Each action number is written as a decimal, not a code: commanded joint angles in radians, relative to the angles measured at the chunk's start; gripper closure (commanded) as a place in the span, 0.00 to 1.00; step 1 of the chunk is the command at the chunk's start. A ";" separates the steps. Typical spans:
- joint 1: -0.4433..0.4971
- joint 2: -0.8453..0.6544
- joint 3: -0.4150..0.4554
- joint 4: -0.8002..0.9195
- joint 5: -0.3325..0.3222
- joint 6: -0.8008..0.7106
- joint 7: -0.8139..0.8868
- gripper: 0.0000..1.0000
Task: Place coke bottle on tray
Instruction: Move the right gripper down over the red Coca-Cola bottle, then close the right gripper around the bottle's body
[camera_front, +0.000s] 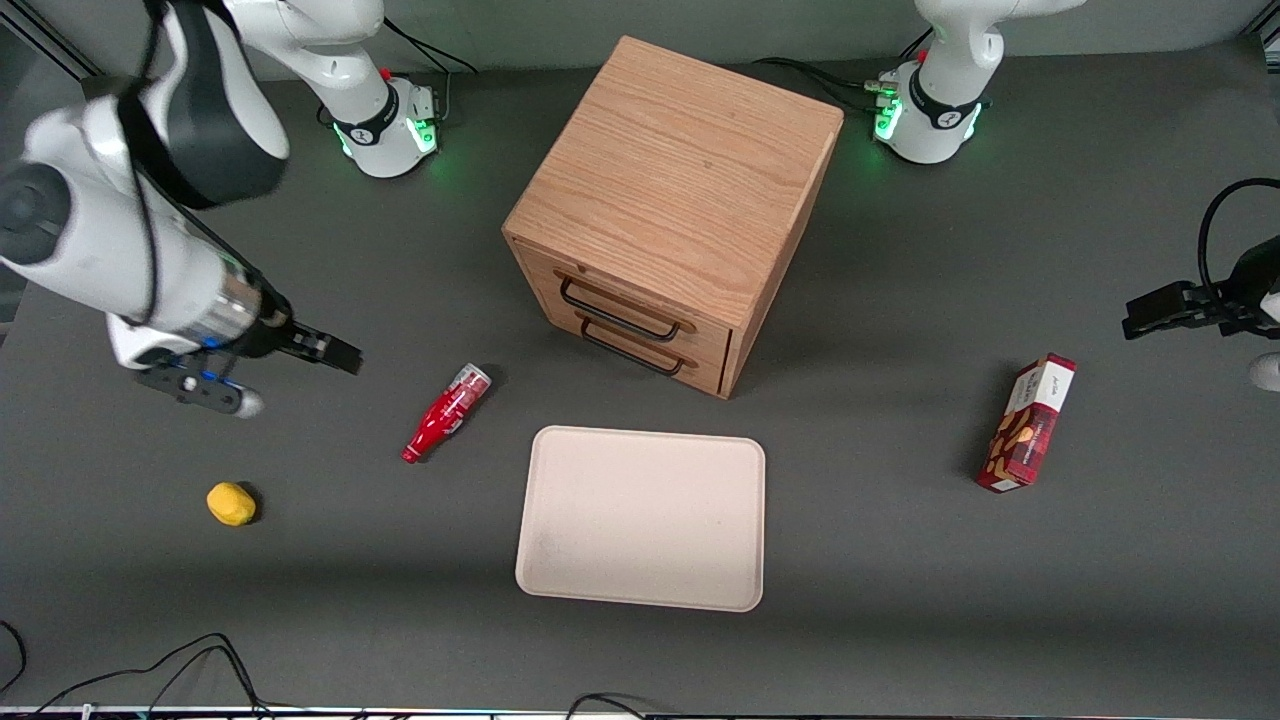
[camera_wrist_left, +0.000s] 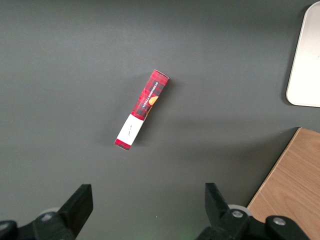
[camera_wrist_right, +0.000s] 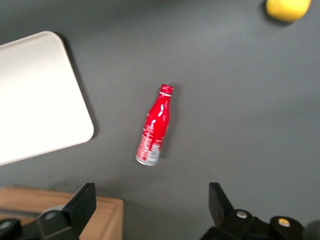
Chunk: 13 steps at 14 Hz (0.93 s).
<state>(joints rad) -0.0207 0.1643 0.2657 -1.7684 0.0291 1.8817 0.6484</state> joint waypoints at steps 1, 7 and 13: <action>0.001 -0.006 0.036 -0.179 -0.052 0.193 0.149 0.00; 0.004 0.173 0.058 -0.319 -0.181 0.500 0.445 0.00; -0.002 0.314 0.055 -0.326 -0.201 0.662 0.470 0.00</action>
<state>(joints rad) -0.0193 0.4512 0.3186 -2.1009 -0.1382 2.5112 1.0765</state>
